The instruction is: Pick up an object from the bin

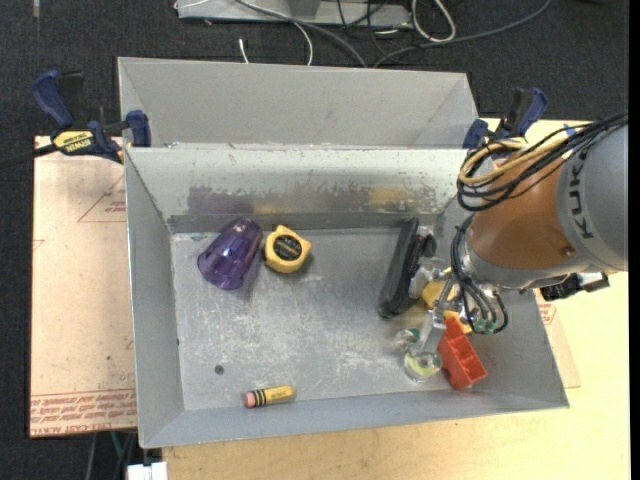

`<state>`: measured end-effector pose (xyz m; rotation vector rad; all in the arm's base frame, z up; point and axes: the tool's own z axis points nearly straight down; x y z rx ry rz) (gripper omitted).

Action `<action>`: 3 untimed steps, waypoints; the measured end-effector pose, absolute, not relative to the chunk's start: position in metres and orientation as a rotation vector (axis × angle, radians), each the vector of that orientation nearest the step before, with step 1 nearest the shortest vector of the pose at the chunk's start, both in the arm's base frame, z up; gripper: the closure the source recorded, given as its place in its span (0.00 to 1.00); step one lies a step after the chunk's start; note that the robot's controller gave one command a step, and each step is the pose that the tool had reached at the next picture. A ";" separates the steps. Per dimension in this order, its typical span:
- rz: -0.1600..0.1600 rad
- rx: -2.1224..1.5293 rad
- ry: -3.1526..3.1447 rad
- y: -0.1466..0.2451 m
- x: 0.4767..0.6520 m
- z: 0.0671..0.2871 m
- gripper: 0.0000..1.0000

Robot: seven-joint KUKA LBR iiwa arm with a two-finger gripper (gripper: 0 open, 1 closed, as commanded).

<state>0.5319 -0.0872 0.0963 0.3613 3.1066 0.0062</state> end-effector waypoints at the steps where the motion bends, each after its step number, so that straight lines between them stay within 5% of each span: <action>1: 0.012 0.710 3.048 -0.114 0.539 0.089 0.00; 2: 0.008 0.513 3.085 -0.133 0.575 0.102 0.00; 3: 0.013 0.892 2.998 -0.126 0.549 0.086 0.00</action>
Offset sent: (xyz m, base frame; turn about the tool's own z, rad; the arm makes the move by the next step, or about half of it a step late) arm 0.0869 -0.0659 0.0227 0.3663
